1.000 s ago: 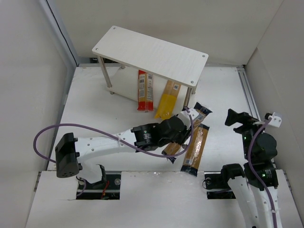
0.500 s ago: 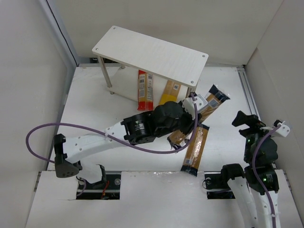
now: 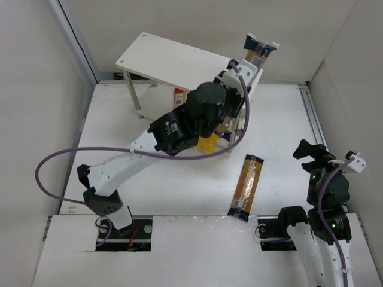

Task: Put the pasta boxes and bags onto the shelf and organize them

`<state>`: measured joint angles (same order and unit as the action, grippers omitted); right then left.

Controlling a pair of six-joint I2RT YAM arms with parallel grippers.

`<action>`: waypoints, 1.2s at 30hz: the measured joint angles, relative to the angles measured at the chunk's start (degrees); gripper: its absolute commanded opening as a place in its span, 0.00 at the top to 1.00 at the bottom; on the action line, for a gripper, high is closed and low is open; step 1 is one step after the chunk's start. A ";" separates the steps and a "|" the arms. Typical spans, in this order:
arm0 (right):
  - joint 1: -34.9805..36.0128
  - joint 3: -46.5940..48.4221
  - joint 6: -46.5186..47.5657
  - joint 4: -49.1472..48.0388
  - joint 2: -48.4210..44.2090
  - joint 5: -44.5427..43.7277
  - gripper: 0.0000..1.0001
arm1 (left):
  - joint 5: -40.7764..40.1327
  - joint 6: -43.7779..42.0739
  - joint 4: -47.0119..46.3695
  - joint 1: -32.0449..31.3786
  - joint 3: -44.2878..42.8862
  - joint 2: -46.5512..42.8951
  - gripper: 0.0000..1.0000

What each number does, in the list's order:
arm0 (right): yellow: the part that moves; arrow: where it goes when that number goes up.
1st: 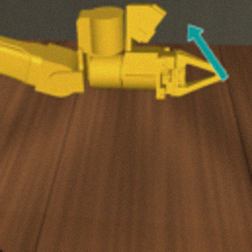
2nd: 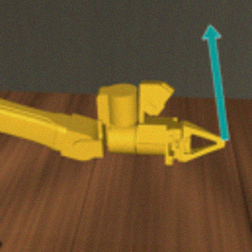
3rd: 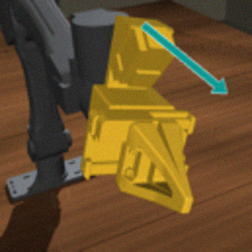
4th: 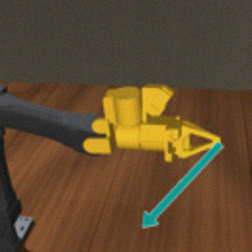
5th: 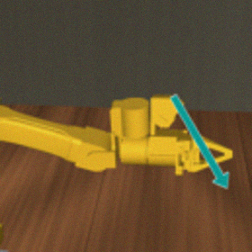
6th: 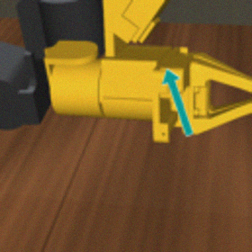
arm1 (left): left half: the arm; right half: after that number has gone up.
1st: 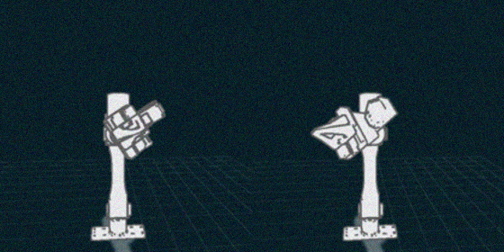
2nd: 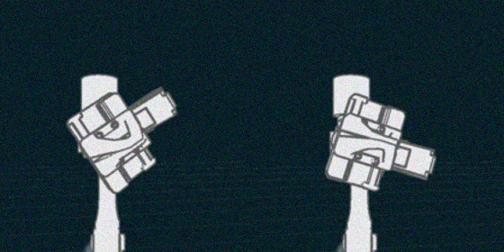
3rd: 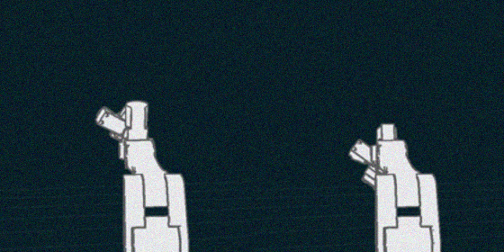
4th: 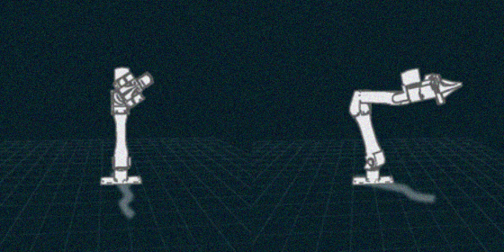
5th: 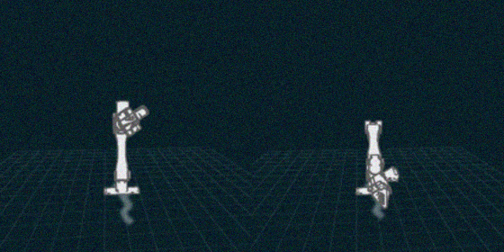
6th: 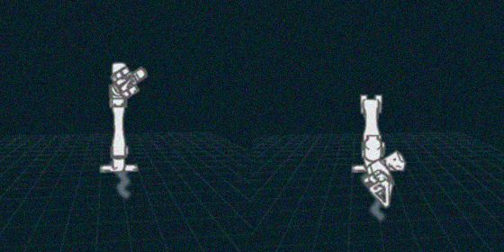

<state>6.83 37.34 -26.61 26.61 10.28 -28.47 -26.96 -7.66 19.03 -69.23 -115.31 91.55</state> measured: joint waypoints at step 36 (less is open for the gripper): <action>0.00 -0.04 -0.04 0.09 1.73 -0.15 0.00 | 12.37 2.86 9.86 28.48 -16.81 17.49 0.39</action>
<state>6.83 37.30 -26.65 26.70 12.01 -28.62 -14.59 -4.80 28.88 -40.75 -132.11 109.03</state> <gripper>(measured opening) 1.000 0.430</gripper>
